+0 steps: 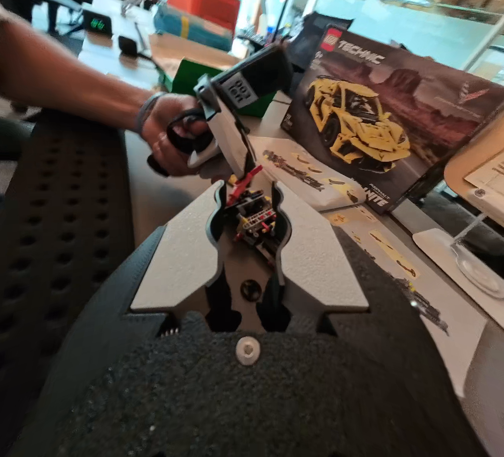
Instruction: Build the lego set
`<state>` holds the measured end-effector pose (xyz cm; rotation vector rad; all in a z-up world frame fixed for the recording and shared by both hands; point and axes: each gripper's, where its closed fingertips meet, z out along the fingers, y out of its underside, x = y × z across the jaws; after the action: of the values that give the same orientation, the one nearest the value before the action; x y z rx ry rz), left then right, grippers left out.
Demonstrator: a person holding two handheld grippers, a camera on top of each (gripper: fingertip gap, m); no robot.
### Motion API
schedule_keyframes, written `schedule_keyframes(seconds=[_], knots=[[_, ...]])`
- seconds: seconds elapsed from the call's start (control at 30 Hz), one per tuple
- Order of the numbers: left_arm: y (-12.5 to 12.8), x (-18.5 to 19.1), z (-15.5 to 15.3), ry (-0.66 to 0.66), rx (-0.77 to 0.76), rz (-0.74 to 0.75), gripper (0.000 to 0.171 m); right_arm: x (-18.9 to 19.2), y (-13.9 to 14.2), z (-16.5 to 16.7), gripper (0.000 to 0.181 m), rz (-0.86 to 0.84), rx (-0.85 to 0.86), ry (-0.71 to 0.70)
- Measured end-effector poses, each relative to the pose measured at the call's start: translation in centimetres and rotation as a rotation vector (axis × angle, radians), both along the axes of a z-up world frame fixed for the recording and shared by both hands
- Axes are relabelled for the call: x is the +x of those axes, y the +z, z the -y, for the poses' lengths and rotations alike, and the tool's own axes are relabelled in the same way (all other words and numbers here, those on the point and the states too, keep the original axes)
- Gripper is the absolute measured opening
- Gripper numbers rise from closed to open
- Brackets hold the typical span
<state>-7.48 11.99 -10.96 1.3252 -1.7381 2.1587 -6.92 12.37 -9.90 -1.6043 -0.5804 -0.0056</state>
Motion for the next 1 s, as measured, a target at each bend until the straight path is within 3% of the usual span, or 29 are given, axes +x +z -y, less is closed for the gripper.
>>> schedule_keyframes(seconds=[0.13,0.23,0.4,0.57,0.63,0.83,1.0], knots=[[-1.2,-0.4,0.2,-0.029,0.103,-0.041,0.004,-0.5,-2.3,0.8,0.042,0.082,-0.264,0.116],[-1.9,0.1,-0.1,0.015,0.143,-0.08,0.004,-1.0,-4.3,0.6,0.047,0.053,-0.44,0.096],[-2.3,0.8,-0.7,0.104,0.182,-0.119,0.004,-0.3,-5.0,-1.1,0.013,0.018,-0.378,-0.076],[-2.2,1.2,-0.9,0.153,0.194,-0.106,0.004,0.5,-5.1,-1.6,0.006,-0.076,-0.376,-0.183],[-1.5,1.0,-0.8,0.15,0.175,-0.068,0.004,0.3,-4.5,-1.6,0.006,-0.158,-0.357,-0.171],[0.8,0.2,0.1,0.126,0.12,0.071,0.008,-1.3,-1.6,-1.2,0.005,-0.62,-0.312,0.036],[2.1,-0.3,0.8,0.084,0.026,0.117,0.007,-2.4,-0.1,-0.6,0.005,-0.836,-0.302,0.198]])
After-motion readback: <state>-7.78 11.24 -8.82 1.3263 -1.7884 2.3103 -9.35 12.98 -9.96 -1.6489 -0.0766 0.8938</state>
